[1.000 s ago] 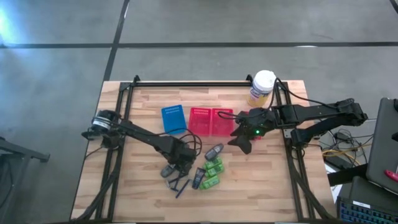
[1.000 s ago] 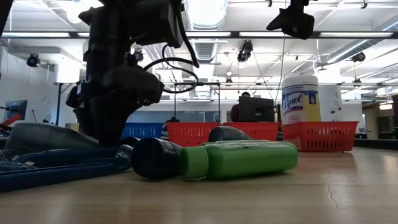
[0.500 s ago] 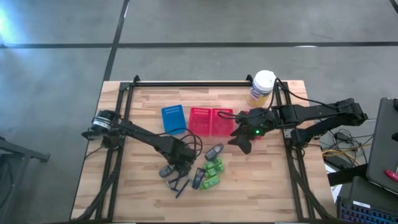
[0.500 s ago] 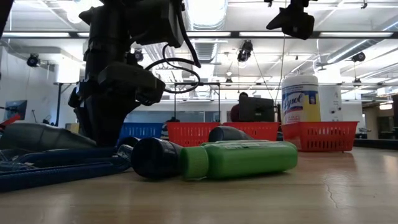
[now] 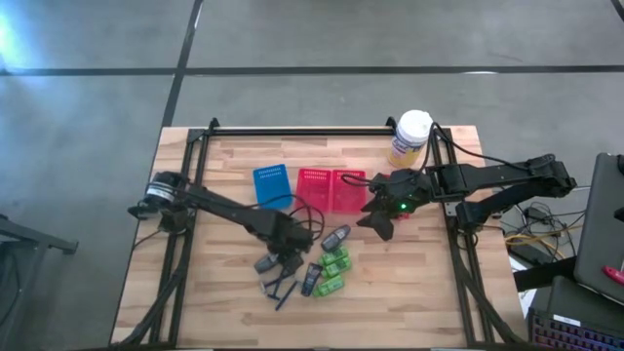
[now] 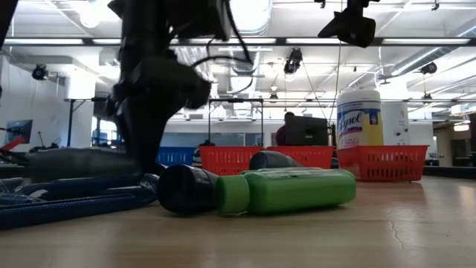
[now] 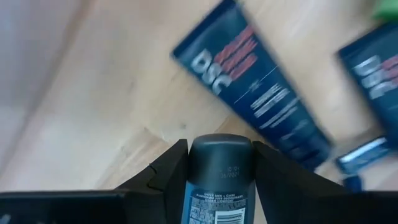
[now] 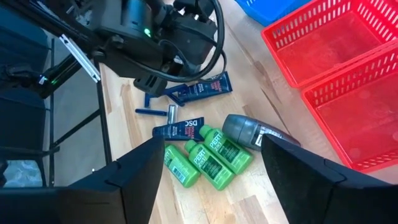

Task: Pick & Place Travel size toiletries
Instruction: Put the deodorant into the right red bin

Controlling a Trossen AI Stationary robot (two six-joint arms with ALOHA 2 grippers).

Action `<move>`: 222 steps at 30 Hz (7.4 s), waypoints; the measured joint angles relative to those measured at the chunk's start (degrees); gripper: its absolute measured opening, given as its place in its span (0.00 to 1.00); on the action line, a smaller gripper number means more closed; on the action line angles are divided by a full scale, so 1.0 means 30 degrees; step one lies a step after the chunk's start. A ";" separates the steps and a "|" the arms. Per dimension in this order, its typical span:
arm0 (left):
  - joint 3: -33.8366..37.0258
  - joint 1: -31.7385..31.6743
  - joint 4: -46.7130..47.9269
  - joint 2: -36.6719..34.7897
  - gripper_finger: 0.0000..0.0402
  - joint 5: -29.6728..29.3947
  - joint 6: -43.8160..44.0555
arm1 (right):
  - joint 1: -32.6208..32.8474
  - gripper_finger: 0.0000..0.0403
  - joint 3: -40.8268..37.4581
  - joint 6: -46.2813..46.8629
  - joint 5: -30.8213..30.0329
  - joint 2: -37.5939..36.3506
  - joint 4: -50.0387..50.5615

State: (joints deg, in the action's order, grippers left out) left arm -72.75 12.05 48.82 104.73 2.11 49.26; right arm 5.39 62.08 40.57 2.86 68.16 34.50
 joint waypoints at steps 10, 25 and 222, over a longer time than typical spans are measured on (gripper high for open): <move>-0.2361 -0.0401 0.1743 -0.0051 0.39 -0.1830 -0.1851 | 0.0000 0.65 0.0000 0.0169 -0.0001 0.0000 0.0000; -0.0150 -0.0414 0.1688 -0.0051 0.45 -0.1836 -0.1143 | 0.0000 0.62 -0.0089 -0.0079 -0.0009 0.0000 -0.0004; 0.3082 0.2956 -0.3856 -0.7519 0.59 -1.0386 -0.8907 | 0.0485 0.19 -0.2091 0.7941 -0.8148 0.0054 0.0869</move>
State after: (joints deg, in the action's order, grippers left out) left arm -63.51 20.92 37.26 82.17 -29.05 22.54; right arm 6.84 55.81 64.39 -21.59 68.32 37.11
